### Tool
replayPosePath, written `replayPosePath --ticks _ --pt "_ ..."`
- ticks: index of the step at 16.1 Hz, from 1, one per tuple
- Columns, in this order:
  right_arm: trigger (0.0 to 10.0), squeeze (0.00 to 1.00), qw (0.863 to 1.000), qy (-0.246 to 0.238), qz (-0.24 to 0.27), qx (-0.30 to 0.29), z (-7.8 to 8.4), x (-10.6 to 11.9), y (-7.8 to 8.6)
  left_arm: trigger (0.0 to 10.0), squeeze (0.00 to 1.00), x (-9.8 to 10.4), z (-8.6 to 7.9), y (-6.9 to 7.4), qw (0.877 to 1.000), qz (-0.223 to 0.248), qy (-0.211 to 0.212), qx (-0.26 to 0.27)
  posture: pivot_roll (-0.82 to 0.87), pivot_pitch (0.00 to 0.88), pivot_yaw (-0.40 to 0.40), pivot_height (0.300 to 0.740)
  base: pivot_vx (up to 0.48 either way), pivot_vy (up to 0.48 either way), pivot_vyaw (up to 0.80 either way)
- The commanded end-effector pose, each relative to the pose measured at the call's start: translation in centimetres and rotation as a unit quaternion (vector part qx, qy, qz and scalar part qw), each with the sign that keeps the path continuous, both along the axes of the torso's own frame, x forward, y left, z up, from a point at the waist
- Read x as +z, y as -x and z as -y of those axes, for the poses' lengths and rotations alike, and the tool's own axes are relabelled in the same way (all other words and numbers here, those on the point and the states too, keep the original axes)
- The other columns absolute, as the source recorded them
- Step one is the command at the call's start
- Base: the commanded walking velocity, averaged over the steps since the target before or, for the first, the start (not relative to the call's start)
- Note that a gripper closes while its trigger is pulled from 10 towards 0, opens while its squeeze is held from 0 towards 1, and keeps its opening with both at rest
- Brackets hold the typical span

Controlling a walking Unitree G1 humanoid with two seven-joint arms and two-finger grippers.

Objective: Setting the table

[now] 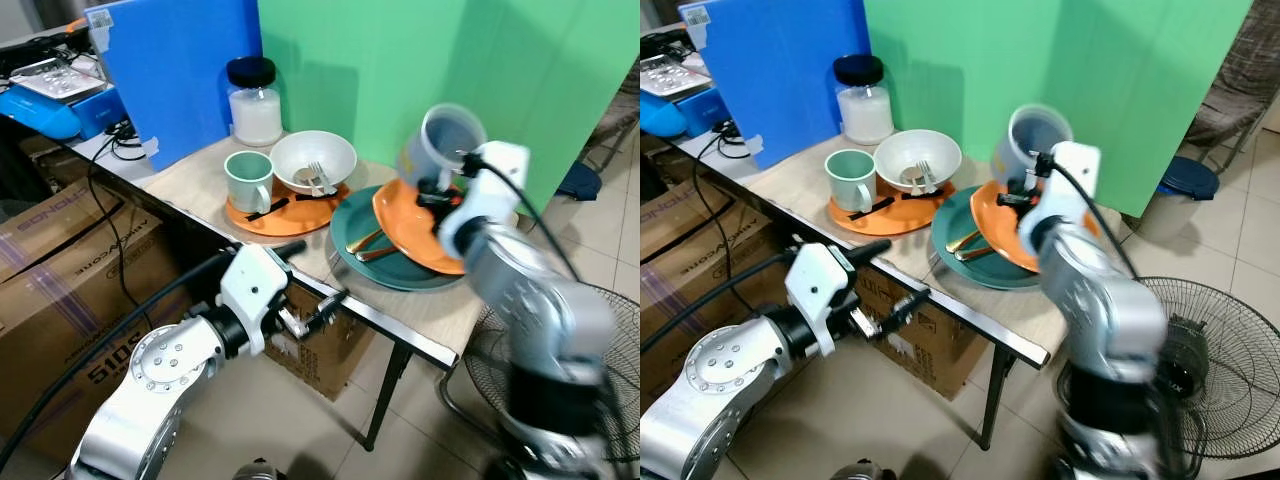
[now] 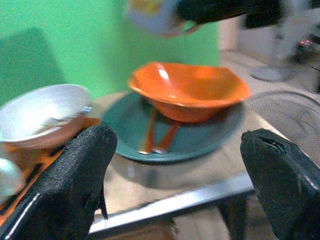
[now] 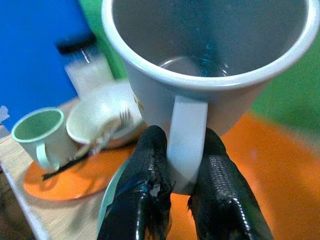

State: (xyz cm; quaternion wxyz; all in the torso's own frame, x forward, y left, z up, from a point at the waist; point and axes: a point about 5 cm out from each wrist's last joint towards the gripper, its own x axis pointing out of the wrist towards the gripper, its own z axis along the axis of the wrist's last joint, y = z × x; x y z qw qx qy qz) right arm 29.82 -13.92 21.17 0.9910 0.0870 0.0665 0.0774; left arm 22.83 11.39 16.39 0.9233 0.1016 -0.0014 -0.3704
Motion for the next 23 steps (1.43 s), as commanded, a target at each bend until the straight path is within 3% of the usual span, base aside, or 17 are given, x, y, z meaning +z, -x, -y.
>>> replayPosePath --ticks 1,3,4,5,6,9,16,23 --pt "0.0 0.0 0.998 0.031 0.052 0.01 0.1 1.0 0.9 10.0 0.0 0.6 -0.3 -0.3 0.999 0.023 0.005 0.031 0.15 0.0 -0.011 0.74 0.0 0.0 0.0" --pt "0.0 0.0 0.995 0.061 0.072 0.017 0.8 0.9 2.1 10.0 0.0 1.1 -0.6 -0.3 0.996 0.04 0.017 0.073 0.15 0.0 -0.006 0.74 0.0 0.0 0.0" --pt "1.8 0.0 0.995 0.06 0.079 0.013 1.3 0.9 2.9 10.0 0.0 1.6 -0.7 -0.1 0.993 0.048 0.03 0.099 0.14 0.0 -0.007 0.74 0.0 0.0 0.0" --pt "4.4 0.0 0.994 0.062 0.086 0.007 1.5 0.8 3.3 10.0 0.0 1.8 -0.7 -0.1 0.992 0.051 0.036 0.108 0.14 0.0 -0.007 0.74 0.0 0.0 0.0" --pt "10.0 0.0 0.993 0.08 0.089 -0.007 1.9 0.3 4.2 10.0 0.0 1.9 -0.7 -0.1 0.99 0.059 0.038 0.124 0.14 0.0 -0.006 0.74 0.0 0.0 0.0" --pt "10.0 0.0 0.988 0.136 0.063 -0.04 2.2 -1.4 5.2 10.0 0.0 1.3 -0.7 -0.8 0.987 0.049 0.029 0.148 0.12 0.0 0.005 0.74 0.0 0.0 -0.27" --pt "10.0 0.0 0.981 0.165 0.006 -0.102 3.7 -3.3 6.0 10.0 0.0 0.3 -0.2 -0.9 0.987 0.046 0.002 0.154 0.11 0.0 0.001 0.74 0.0 0.0 -0.8" --pt "10.0 0.0 0.979 0.186 -0.017 -0.082 3.3 -3.8 5.6 10.0 0.0 0.2 -1.2 -1.5 0.977 0.041 0.022 0.209 0.11 0.0 -0.024 0.74 0.0 0.0 -0.8"
